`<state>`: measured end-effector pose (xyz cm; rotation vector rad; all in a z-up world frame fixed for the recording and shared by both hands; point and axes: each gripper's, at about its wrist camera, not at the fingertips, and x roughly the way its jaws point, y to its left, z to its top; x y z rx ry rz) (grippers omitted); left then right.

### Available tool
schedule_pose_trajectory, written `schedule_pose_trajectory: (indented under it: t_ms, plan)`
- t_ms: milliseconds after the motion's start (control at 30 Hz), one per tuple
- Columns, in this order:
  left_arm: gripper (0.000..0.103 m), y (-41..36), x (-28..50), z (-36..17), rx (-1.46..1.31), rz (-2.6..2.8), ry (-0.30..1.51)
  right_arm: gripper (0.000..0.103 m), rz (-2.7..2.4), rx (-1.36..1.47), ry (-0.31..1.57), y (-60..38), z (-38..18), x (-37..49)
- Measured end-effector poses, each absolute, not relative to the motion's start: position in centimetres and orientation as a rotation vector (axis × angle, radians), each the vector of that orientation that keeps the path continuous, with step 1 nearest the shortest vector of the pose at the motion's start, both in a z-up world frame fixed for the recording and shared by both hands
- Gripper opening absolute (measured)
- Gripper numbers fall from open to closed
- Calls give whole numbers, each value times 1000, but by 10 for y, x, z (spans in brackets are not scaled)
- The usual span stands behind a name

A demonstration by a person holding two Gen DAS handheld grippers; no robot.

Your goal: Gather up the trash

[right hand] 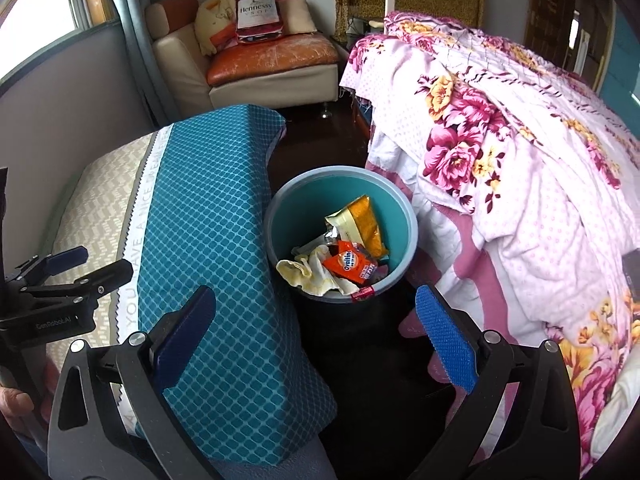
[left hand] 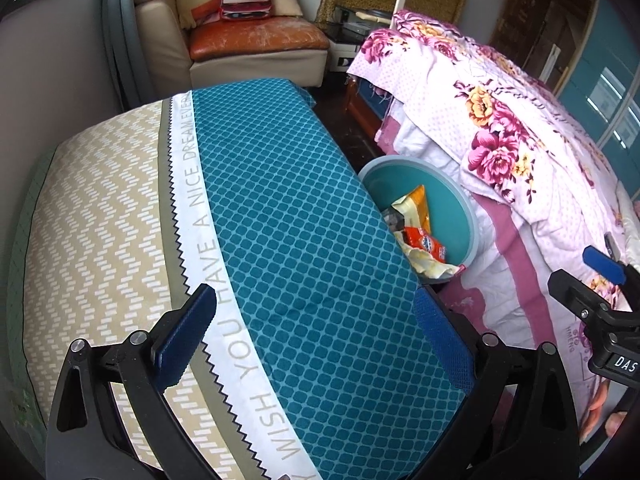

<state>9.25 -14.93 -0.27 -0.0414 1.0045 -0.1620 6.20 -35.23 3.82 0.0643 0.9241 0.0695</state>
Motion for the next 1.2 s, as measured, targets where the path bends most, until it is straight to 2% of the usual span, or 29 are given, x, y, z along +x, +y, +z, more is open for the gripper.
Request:
schedule_pose_trajectory:
  t_ms: [1200]
  plan:
    - [99,-135,102,-15,-47,-109,999,96,122,112,954,-346,18,84]
